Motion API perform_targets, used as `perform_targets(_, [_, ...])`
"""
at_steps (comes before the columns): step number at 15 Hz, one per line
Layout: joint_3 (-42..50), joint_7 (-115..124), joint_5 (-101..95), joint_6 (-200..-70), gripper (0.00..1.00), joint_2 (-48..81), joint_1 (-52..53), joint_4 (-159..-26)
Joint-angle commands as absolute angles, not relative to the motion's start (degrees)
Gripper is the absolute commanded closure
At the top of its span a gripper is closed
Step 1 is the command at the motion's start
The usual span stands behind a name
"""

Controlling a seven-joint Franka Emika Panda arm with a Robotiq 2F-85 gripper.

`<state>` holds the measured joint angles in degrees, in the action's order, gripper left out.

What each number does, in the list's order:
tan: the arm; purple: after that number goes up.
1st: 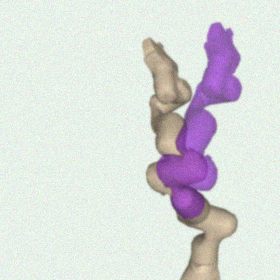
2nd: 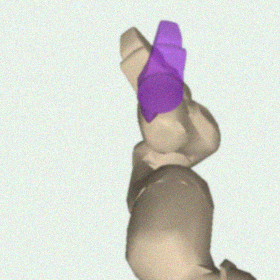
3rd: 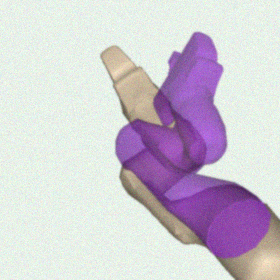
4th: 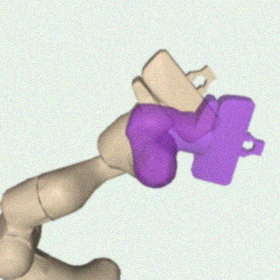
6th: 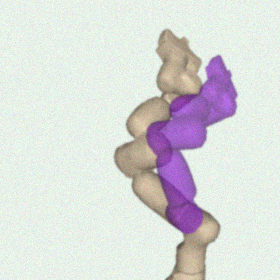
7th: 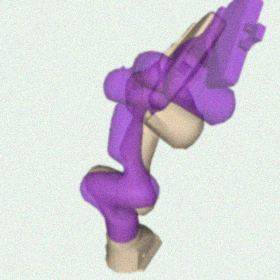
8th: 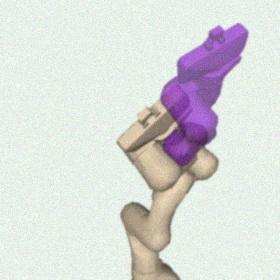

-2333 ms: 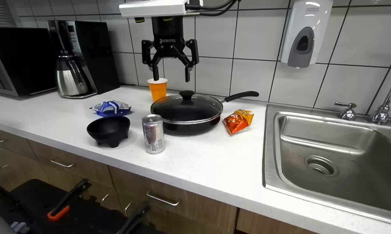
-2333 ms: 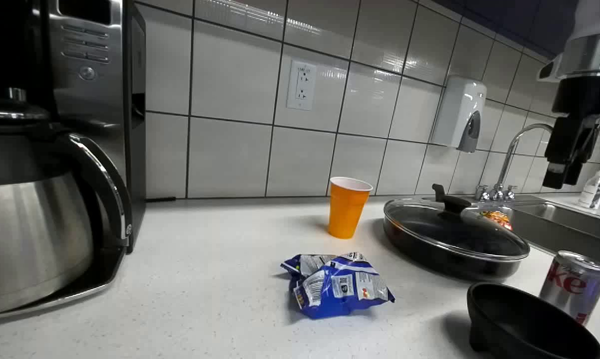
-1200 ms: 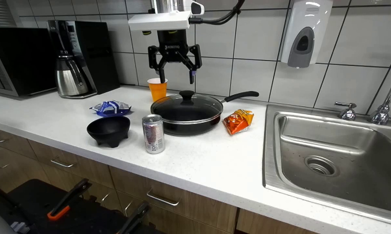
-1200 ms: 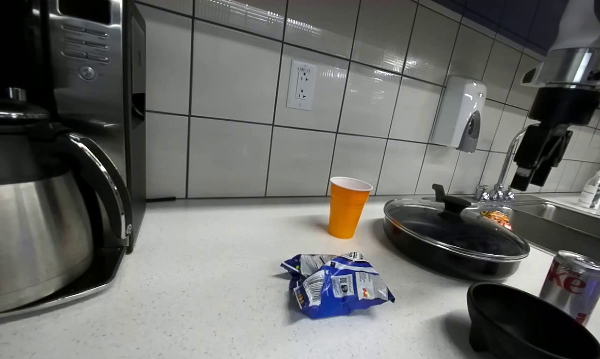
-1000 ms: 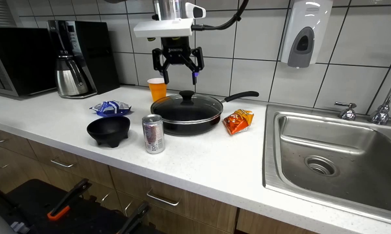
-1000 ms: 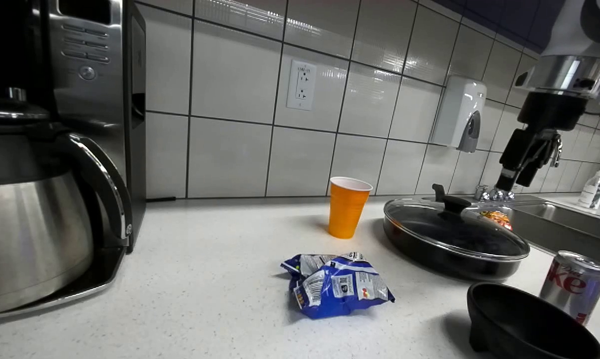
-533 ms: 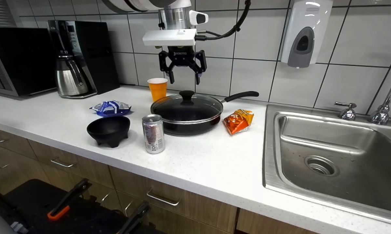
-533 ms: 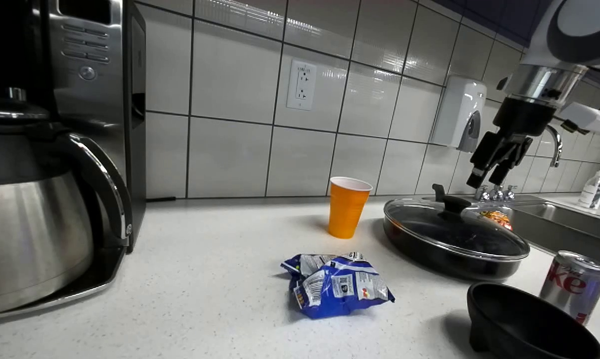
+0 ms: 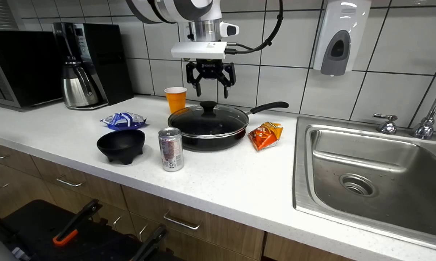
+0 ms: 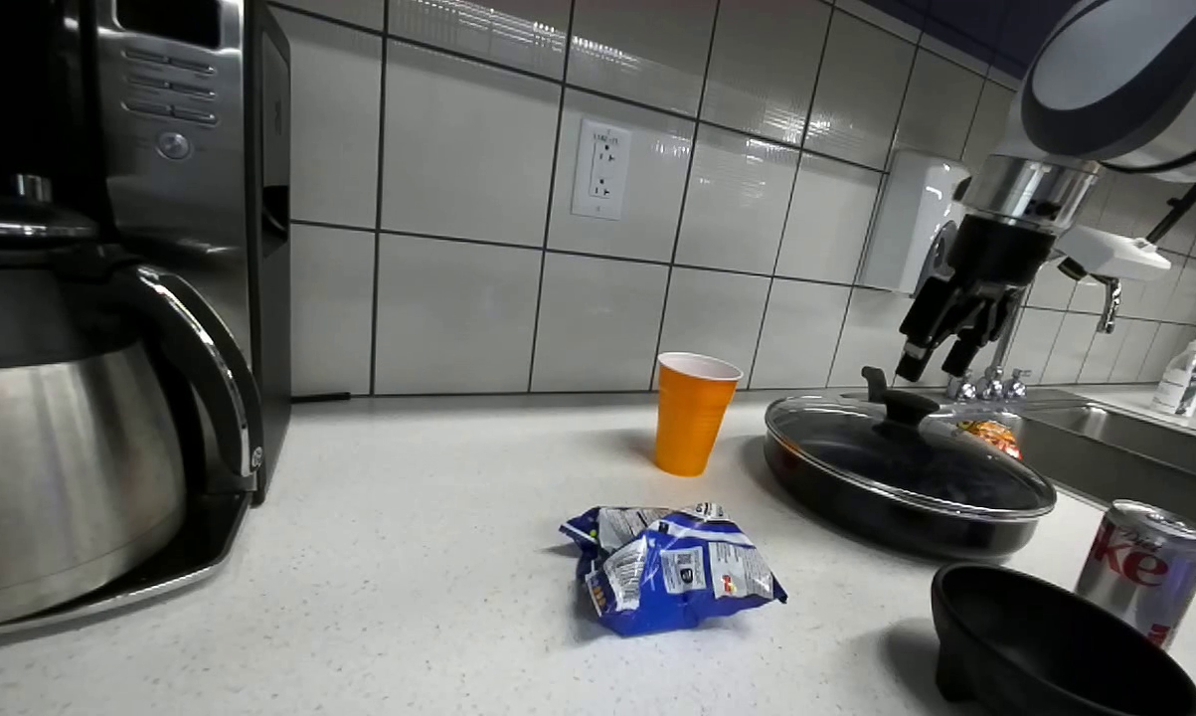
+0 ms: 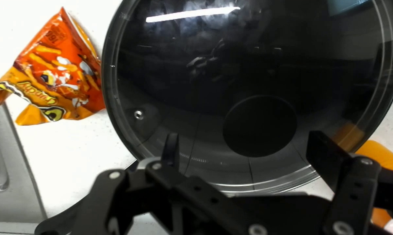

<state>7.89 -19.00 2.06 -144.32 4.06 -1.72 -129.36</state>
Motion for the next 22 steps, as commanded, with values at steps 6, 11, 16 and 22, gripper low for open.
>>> perform_targets(6, [4.56, -20.41, 3.64, -142.0, 0.0, 9.85, -3.68, -123.95])
perform_targets(11, [4.41, -19.53, 2.44, -141.56, 0.0, 11.08, -3.69, -123.1])
perform_targets(16, [4.38, -19.19, 2.21, -139.82, 0.0, 11.39, -3.66, -122.72])
perform_targets(22, [4.67, -18.26, 0.75, -135.83, 0.0, 11.67, -3.5, -121.59])
